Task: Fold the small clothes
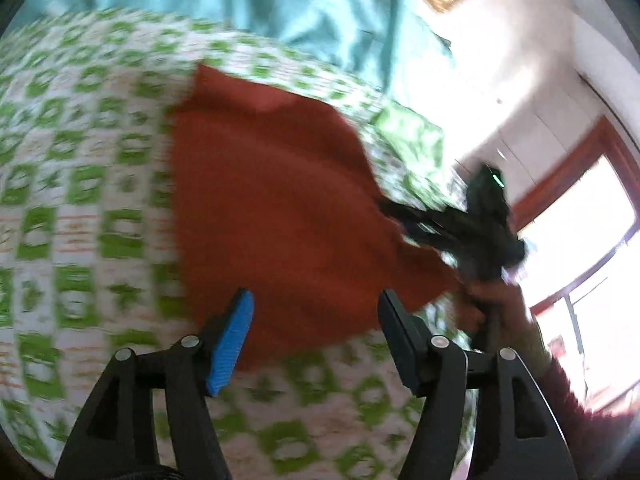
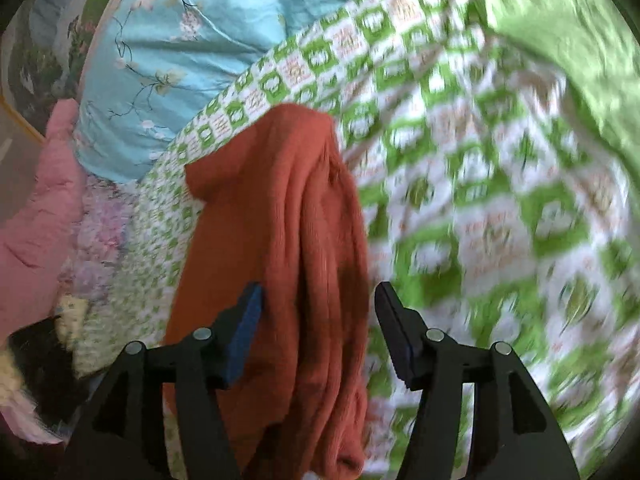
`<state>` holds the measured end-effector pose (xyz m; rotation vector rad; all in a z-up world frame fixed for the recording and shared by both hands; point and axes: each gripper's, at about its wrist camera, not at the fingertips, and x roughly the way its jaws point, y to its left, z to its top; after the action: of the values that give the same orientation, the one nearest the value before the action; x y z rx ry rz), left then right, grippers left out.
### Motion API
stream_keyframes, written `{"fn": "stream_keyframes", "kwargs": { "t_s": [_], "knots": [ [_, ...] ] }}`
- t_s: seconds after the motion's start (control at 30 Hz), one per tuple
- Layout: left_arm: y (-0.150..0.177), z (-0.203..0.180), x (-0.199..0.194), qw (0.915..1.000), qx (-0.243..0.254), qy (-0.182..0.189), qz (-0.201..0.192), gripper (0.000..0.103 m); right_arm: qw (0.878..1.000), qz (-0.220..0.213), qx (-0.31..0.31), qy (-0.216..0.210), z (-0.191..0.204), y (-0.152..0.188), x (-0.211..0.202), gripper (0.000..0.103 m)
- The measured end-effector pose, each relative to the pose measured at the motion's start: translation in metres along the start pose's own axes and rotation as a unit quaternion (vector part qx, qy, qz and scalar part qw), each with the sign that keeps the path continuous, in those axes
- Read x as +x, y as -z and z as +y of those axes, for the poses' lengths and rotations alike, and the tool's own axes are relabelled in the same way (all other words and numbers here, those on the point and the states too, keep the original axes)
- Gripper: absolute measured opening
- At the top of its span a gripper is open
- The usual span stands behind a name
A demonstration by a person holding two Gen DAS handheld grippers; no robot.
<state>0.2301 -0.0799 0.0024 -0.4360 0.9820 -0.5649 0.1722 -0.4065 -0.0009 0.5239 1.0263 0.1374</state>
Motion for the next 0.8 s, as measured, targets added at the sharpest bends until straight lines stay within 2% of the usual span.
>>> {"fn": "stream_keyframes", "kwargs": {
  "t_s": [0.07,0.23,0.4,0.43,0.47,0.5,0.53,0.6,0.7,0.8],
  "knots": [
    [-0.009,0.025,0.007,0.9992,-0.037,0.007,0.012,0.070,1.000,0.006,0.010,-0.014,-0.004,0.004,0.001,0.061],
    [-0.025,0.058,0.037,0.9961,-0.078,0.000,0.042,0.071,1.000,0.009,0.012,-0.020,-0.005,0.004,0.007,0.064],
    [-0.035,0.070,0.073,0.9920,-0.107,0.036,0.056,0.068,0.999,0.021,0.016,-0.030,-0.003,0.000,0.022,0.064],
    [-0.034,0.072,0.076,0.9916,-0.111,0.041,0.053,0.065,0.999,0.025,0.015,-0.030,-0.002,-0.001,0.026,0.064],
    [-0.026,0.073,0.071,0.9917,-0.112,0.042,0.048,0.058,0.999,0.028,0.010,-0.030,0.000,-0.001,0.029,0.061],
    [-0.028,0.074,0.073,0.9917,-0.112,0.045,0.044,0.050,0.999,0.030,0.002,-0.027,0.003,-0.001,0.030,0.049],
    [-0.029,0.075,0.074,0.9916,-0.113,0.048,0.041,0.045,0.999,0.034,-0.001,-0.031,0.005,-0.001,0.032,0.043],
    [-0.025,0.080,0.063,0.9910,-0.118,0.058,0.026,0.025,0.999,0.040,0.006,-0.033,0.009,0.002,0.033,0.034],
    [-0.020,0.076,0.031,0.9917,-0.109,0.069,-0.001,0.022,0.999,0.028,-0.003,-0.028,0.027,0.007,0.024,0.029],
    [-0.007,0.073,-0.020,0.9943,-0.087,0.054,-0.030,0.021,0.997,0.023,-0.020,-0.065,0.058,0.019,0.019,0.026]
  ]
}}
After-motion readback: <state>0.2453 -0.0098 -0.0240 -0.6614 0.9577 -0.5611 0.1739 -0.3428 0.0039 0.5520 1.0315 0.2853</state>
